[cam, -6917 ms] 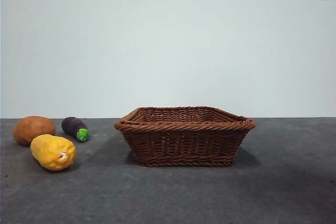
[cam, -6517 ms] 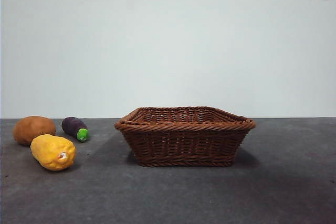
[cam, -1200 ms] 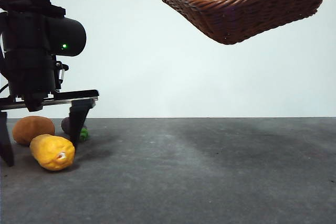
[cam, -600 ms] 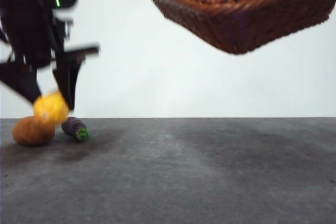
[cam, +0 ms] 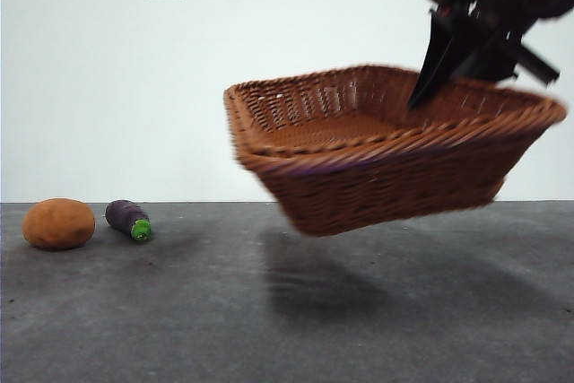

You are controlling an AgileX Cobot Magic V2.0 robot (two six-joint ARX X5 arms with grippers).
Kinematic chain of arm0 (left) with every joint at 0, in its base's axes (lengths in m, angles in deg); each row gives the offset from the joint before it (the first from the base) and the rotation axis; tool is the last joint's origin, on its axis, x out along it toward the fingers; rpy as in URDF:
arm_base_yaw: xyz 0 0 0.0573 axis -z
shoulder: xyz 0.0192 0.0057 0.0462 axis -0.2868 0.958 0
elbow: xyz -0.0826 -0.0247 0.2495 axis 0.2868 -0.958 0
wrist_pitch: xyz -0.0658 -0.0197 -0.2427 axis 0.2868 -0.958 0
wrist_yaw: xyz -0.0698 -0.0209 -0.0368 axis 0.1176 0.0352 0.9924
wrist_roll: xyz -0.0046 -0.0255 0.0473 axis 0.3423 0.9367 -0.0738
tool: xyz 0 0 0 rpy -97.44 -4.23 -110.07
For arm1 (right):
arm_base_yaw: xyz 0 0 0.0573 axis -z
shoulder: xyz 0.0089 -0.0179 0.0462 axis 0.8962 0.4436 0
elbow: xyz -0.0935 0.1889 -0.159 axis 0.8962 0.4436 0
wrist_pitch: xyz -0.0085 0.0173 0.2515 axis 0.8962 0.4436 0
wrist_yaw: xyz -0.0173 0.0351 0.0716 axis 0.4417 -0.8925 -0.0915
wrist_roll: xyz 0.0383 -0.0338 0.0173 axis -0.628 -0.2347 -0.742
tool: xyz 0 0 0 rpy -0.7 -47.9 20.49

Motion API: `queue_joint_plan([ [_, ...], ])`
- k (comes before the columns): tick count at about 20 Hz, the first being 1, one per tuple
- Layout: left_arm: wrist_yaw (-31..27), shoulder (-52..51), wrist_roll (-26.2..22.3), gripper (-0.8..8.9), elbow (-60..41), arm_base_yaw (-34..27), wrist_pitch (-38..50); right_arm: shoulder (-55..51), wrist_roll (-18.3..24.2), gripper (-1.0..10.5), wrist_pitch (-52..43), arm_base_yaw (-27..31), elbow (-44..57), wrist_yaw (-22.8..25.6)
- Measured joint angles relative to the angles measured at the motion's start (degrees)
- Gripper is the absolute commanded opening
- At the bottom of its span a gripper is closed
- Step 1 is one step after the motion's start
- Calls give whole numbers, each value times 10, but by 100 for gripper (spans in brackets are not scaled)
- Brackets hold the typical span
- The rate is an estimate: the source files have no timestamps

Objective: Help me put the vegetables on the table into the basket

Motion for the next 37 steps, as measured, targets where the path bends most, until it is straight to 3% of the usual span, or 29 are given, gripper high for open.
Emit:
queue_joint_plan([
  [4,5,5,18,-8,0,50,8,1,-61,-12,-61,-43,54,3],
  [10,5,140,43,-8,0,150,84,9,-115,-12,-130,-101,56,17],
  [18,14,356,120,-8,0,218,223,9,-123,-12,-125,-100,56,23],
  [25,3,395,152,3,0,233,224,9,-113,-12,-125,-93,56,52],
  [26,3,395,154,75,0,233,224,9,-113,-12,-125,-92,56,53],
  [28,3,395,156,384,0,233,224,9,-113,-12,-125,-92,56,52],
  [37,3,396,147,412,0,233,224,9,-112,-12,-127,-92,56,44],
])
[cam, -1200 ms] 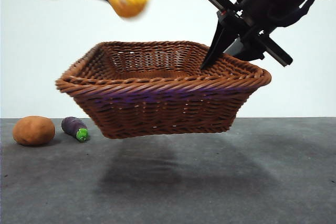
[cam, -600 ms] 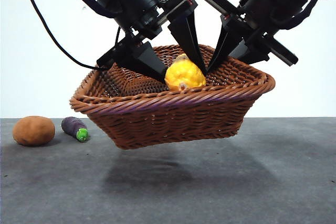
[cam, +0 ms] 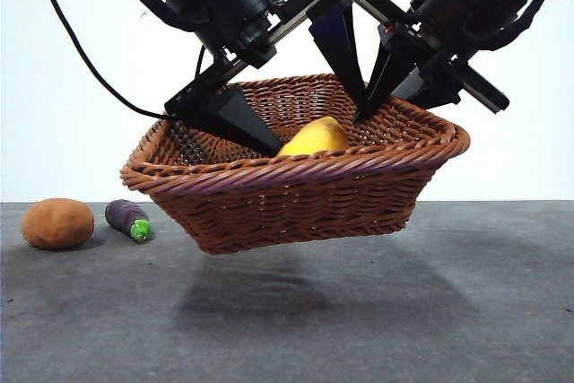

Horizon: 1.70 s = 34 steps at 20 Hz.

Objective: Help me put the vegetables on the table into the basket

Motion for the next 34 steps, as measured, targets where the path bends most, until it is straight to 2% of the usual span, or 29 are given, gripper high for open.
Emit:
queue_joint_plan([
  [3,0,-14,-25,412,0,-15,-40,0,7,-12,2,8,0,-2],
  [6,-17,-83,-44,413,0,-63,-74,0,11,-12,2,35,0,-21],
  [9,-28,-161,-52,413,0,-137,-110,0,15,-12,2,66,0,-38],
  [11,-57,-189,-56,414,0,-201,-139,0,22,-12,2,73,0,-45],
  [14,-60,-171,-56,415,0,-319,-154,0,38,-12,2,73,0,-48],
  [17,-60,-116,-54,416,11,-384,-157,0,52,-12,2,73,0,-52],
  [20,-61,-21,-49,417,69,-407,-194,0,66,-12,7,73,0,-52],
  [26,-89,142,-22,418,200,-413,-260,0,94,-12,19,73,0,-56],
  [34,-103,214,14,418,216,-426,-245,0,130,-12,18,73,0,-63],
])
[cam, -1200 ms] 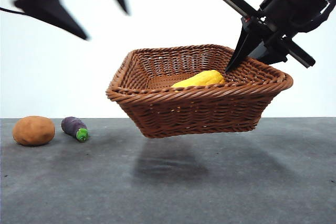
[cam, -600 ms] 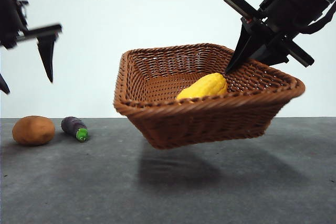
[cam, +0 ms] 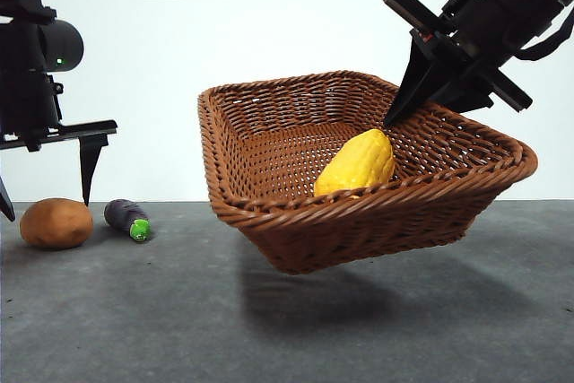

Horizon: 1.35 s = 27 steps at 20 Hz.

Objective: Help me put the vegetables on the table into the basket

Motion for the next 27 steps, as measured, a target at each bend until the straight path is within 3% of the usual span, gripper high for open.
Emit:
queue_joint_plan([
  [6,-1,29,11,399,0,0,20,0,14,-12,-4,0,0,0],
  [9,-1,32,12,-17,0,0,19,0,17,-12,-4,0,0,1],
  [12,7,32,-16,-7,0,0,18,0,16,-12,-2,0,0,1],
  [16,15,5,-108,-7,0,0,14,0,13,-12,19,0,0,5],
  [19,26,-98,-188,-7,0,0,14,0,-2,-12,22,0,0,14],
  [23,129,-248,-253,-6,0,4,18,12,-32,-12,25,-1,0,15],
  [27,163,-388,-312,-6,-21,95,-14,39,-66,-12,27,-5,0,-9],
])
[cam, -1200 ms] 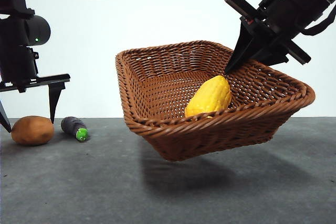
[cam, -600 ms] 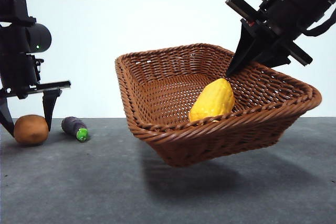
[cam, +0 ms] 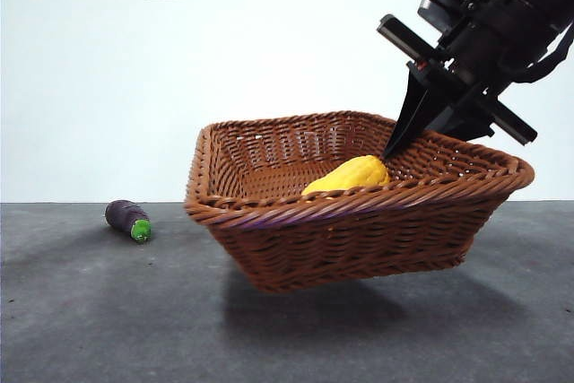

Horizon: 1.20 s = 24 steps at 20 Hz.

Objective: Help me put the vegetables on the table into the basket

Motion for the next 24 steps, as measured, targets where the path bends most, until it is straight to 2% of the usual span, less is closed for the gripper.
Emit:
queue_joint_plan([
  [3,2,-63,-12,-6,-105,102,19,9,-14,-12,-1,-21,0,1],
  [6,2,-67,-13,-6,-234,209,96,9,-20,-12,-9,-56,0,1],
  [9,-9,-35,-10,-6,-268,280,127,9,-26,-12,-11,-80,0,7],
  [11,-45,-5,-7,-6,-268,302,131,9,-30,-12,-12,-85,0,8],
  [15,-90,74,5,-6,-268,303,133,9,-30,-12,-11,-87,0,10],
  [19,-63,116,19,6,-268,303,141,9,-30,-12,-8,-87,0,13],
  [20,-59,117,29,54,-268,303,141,9,-30,-12,-8,-87,0,15],
  [22,-57,117,41,354,-268,303,140,9,-29,-12,-9,-87,0,16],
  [23,-57,117,47,469,-268,303,139,9,-29,-12,-9,-87,0,16],
  [24,-57,117,50,474,-268,303,134,9,-29,-12,-9,-87,0,16],
])
